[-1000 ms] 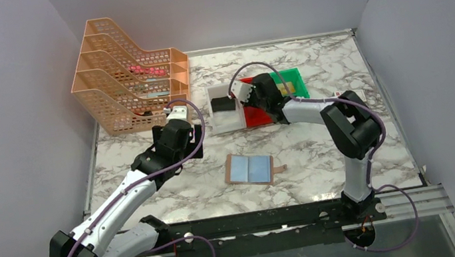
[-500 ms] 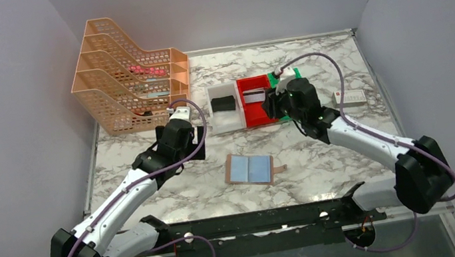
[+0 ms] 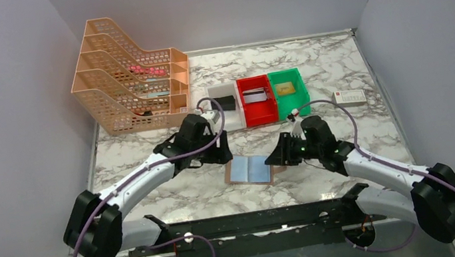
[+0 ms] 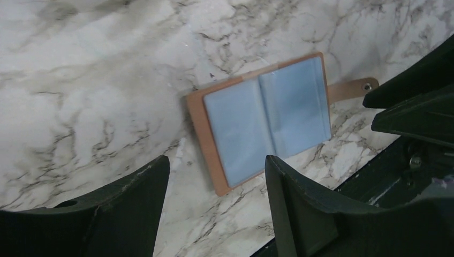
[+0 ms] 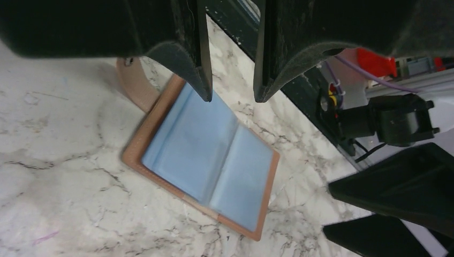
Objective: Take the credit cards out of the card holder
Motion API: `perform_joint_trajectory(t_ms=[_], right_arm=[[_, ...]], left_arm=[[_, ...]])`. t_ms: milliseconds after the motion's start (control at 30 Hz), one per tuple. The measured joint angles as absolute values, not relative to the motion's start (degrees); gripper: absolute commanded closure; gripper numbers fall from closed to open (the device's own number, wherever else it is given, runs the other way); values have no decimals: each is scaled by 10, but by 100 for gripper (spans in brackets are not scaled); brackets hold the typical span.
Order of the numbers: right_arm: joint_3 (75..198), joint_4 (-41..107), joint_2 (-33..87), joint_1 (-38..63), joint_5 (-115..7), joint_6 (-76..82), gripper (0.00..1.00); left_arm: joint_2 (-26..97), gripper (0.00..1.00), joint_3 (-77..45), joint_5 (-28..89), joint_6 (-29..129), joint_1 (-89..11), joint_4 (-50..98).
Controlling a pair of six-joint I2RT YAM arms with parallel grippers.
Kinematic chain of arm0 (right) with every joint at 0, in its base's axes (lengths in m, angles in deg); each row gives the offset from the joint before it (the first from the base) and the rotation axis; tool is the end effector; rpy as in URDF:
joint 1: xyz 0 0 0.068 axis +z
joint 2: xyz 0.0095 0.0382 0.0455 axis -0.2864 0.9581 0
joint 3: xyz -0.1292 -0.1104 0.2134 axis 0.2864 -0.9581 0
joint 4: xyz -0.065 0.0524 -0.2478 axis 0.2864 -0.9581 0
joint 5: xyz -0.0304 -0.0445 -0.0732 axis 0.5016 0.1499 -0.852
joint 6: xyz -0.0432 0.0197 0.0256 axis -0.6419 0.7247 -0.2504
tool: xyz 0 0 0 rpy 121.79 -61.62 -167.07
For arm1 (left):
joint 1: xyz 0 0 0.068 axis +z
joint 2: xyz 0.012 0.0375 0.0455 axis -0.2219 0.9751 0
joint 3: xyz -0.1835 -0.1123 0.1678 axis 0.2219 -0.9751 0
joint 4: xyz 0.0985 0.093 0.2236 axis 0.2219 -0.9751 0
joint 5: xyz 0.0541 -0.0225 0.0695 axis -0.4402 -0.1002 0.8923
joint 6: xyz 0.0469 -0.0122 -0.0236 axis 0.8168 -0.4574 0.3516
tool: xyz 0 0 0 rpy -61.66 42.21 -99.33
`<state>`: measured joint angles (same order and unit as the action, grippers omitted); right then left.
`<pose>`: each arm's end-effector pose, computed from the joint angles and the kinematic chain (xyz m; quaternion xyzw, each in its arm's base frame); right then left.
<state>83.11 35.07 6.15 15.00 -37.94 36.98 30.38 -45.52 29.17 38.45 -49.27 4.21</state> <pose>0.1670 0.1196 0.1770 -0.0227 0.8784 0.4071 0.2492 0.1989 -0.1543 0.2257 0.1376 0.9103 -0.2580 0.2929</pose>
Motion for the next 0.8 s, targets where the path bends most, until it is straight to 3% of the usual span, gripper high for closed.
perform_joint_trajectory(t_ms=[167, 633, 800], right_arm=[[831, 355, 85, 157, -361, 385, 61], [851, 340, 202, 167, -369, 382, 59], [864, 350, 231, 168, -365, 383, 65]], left_arm=[[376, 40, -447, 246, 383, -539, 57], [464, 60, -443, 254, 370, -589, 67], [474, 64, -443, 260, 368, -605, 73]])
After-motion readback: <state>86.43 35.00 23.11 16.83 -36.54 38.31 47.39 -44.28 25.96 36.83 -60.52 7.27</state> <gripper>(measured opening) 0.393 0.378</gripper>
